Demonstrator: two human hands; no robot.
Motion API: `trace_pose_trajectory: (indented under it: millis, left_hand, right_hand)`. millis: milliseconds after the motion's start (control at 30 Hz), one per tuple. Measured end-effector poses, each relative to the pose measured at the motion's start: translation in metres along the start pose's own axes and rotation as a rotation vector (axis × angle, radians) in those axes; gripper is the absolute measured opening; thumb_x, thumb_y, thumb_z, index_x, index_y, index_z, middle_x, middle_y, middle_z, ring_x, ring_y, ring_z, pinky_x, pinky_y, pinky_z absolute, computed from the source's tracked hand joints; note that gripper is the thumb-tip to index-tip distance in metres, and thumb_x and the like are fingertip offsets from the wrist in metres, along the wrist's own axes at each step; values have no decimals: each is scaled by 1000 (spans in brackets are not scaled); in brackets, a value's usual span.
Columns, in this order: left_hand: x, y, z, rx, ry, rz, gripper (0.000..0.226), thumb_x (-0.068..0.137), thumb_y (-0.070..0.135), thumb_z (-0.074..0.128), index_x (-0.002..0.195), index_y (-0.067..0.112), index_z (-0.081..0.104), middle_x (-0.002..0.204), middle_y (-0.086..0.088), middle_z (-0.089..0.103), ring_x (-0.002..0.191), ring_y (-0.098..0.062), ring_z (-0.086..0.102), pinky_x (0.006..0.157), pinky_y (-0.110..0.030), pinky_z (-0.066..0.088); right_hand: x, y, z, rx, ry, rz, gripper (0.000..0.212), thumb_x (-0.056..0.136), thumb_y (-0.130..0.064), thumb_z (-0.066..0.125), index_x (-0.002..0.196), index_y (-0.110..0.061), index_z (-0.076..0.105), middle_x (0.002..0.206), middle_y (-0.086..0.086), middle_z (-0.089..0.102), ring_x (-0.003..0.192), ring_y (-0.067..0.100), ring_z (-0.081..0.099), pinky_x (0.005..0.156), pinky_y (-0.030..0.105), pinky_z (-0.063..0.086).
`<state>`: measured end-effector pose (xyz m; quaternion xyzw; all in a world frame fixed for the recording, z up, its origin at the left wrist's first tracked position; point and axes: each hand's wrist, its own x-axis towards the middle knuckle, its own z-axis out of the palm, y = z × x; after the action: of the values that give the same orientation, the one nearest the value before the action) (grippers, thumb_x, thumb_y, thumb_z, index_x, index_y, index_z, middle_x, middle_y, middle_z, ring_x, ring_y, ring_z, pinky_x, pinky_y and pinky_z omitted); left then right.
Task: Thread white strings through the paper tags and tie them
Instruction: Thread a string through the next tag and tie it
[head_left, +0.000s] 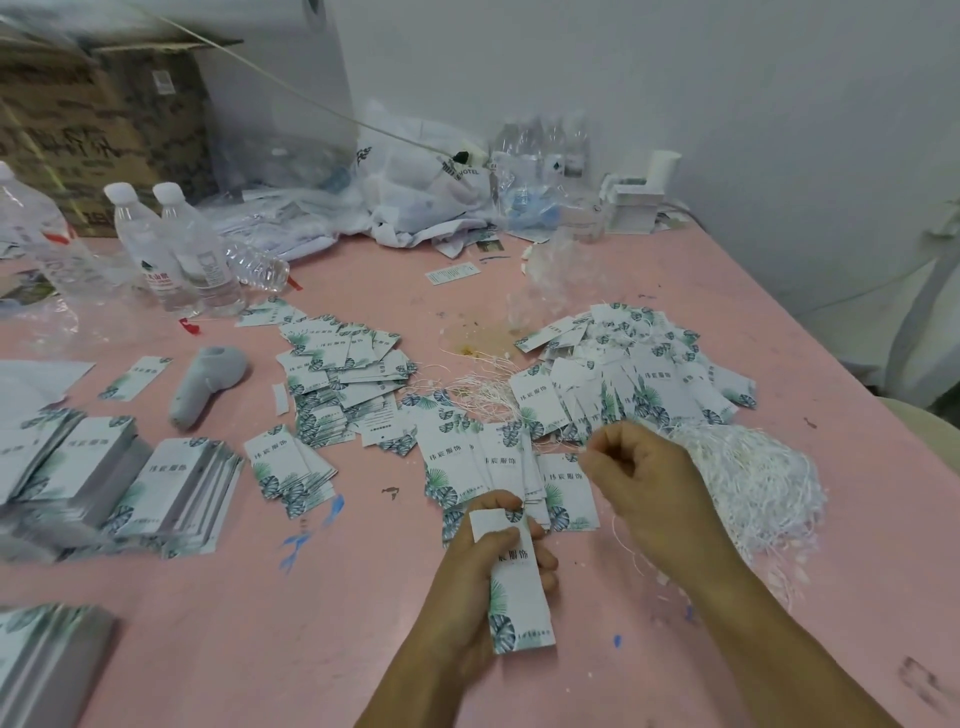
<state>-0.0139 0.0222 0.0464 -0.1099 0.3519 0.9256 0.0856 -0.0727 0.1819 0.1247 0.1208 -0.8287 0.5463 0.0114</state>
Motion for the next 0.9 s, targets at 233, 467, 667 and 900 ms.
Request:
trace_pose_trajectory:
  millis: [233,467,667,900]
  left_hand:
    - [-6,3,3,79,-8,-75,23,89,25,65,102,6,63,75,-21,60,56,-28,59,51,-31,50]
    - [-9,1,3,104,2,0,1,91,13,64,91,13,65,74,-19,61,57,-26,58,52,-31,51]
    - [-11,5,1,122,-9,9,23,72,3,64,94,8,67,74,-28,62,57,-31,61,52,-33,53]
    - [-11,7,1,71,76,29,7,85,10,62,88,6,67,75,-26,63,54,-30,62,49,-34,55]
  right_hand:
    - [-37,2,54,432,-56,19,7,86,-21,61,82,-27,64,89,3,72,75,16,68,65,24,53]
    - [-56,28,55,453,30,70,25,89,2,62,82,-21,67,86,9,74,71,15,68,62,20,54]
    - [-47,43,51,615,128,196,22,90,-3,62,77,-20,68,84,17,72,72,21,69,65,23,56]
    - [-45,60,49,843,228,320,23,90,4,58,74,-12,65,81,18,71,65,17,64,57,23,55]
